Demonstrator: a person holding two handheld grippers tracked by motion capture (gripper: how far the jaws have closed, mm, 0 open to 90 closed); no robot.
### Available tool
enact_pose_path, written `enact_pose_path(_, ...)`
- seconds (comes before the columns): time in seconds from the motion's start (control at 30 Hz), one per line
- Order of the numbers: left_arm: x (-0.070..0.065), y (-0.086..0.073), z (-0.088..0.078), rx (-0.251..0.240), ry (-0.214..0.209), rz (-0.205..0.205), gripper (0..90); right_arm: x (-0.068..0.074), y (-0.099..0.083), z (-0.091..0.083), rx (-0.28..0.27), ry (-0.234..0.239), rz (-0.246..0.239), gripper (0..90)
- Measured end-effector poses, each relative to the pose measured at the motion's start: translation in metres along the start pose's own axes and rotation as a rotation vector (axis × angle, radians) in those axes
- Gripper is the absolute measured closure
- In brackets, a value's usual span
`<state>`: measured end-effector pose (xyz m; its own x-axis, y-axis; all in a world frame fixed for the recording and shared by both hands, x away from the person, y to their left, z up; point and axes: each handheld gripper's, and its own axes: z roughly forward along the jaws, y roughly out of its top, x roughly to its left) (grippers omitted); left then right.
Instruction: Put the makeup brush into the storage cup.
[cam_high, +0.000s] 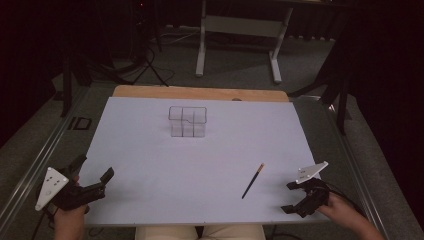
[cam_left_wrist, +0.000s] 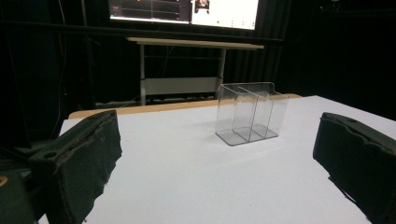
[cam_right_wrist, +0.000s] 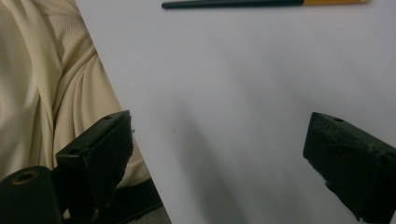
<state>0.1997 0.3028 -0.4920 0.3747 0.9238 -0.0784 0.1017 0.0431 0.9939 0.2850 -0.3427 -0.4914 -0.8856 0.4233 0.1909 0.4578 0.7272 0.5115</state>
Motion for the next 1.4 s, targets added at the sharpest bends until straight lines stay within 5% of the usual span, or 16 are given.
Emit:
enact_pose_path(0.3, 0.0, 0.0, 0.0, 0.001, -0.001, 0.001, 2.0, 0.001, 0.01, -0.001, 0.078, 0.018, -0.027, 11.6)
enact_pose_path(0.67, 0.0, 0.0, -0.001, -0.001, -0.006, 0.001, 2.0, 0.005, 0.028, 0.002, 0.283, 0.03, -0.099, 11.7)
enact_pose_path(1.0, -0.001, 0.001, -0.002, -0.005, -0.008, 0.001, 2.0, 0.004, 0.04, 0.002, 0.348, 0.089, -0.136, 11.7)
enact_pose_path(1.23, 0.0, 0.0, -0.003, -0.005, -0.009, -0.011, 2.0, 0.003, 0.044, 0.004, 0.392, 0.093, -0.213, 13.8)
enact_pose_path(1.4, 0.0, 0.0, -0.005, -0.006, -0.007, -0.012, 2.0, 0.0, 0.049, 0.005, 0.406, 0.094, -0.219, 13.6)
